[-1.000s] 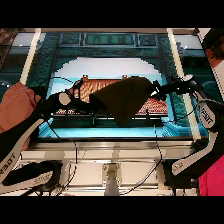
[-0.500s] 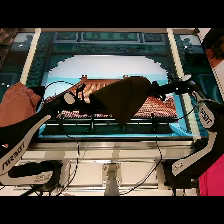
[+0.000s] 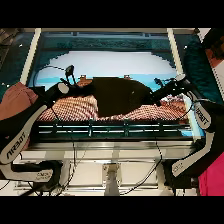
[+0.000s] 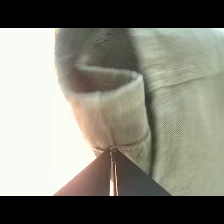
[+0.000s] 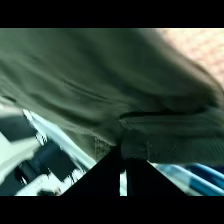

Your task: Fold the clothes and pants, and hang the long-sleeved shirts on hangers.

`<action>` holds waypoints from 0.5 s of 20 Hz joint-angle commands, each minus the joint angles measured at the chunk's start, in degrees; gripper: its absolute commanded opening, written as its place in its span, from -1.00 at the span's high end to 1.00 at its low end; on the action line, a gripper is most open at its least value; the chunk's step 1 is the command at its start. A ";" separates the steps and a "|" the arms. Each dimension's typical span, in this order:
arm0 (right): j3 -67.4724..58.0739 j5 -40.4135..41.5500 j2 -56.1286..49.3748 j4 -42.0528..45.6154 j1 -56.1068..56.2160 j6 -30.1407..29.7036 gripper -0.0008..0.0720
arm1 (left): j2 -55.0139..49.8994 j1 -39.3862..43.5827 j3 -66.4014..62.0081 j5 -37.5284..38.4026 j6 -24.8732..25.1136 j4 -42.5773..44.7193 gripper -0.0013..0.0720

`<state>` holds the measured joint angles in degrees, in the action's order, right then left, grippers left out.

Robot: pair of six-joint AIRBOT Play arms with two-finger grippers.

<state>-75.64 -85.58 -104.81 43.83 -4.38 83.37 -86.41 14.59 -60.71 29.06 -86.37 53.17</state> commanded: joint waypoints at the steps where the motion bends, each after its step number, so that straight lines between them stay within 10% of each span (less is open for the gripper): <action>1: -0.09 -1.31 0.04 -0.07 4.31 0.15 0.86 | -1.53 -3.17 -2.56 -4.20 0.17 0.37 0.79; 3: -0.59 -2.71 0.04 0.00 5.18 0.13 0.69 | -1.53 -3.78 -2.56 -4.83 0.31 0.39 0.01; 10: -13.92 -8.72 1.84 0.15 -1.07 -1.42 0.49 | 0.48 -6.25 -2.60 5.90 0.28 13.68 -0.06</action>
<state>-84.14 -91.92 -103.70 43.92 -3.07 83.11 -86.98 9.37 -63.16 30.46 -86.11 60.69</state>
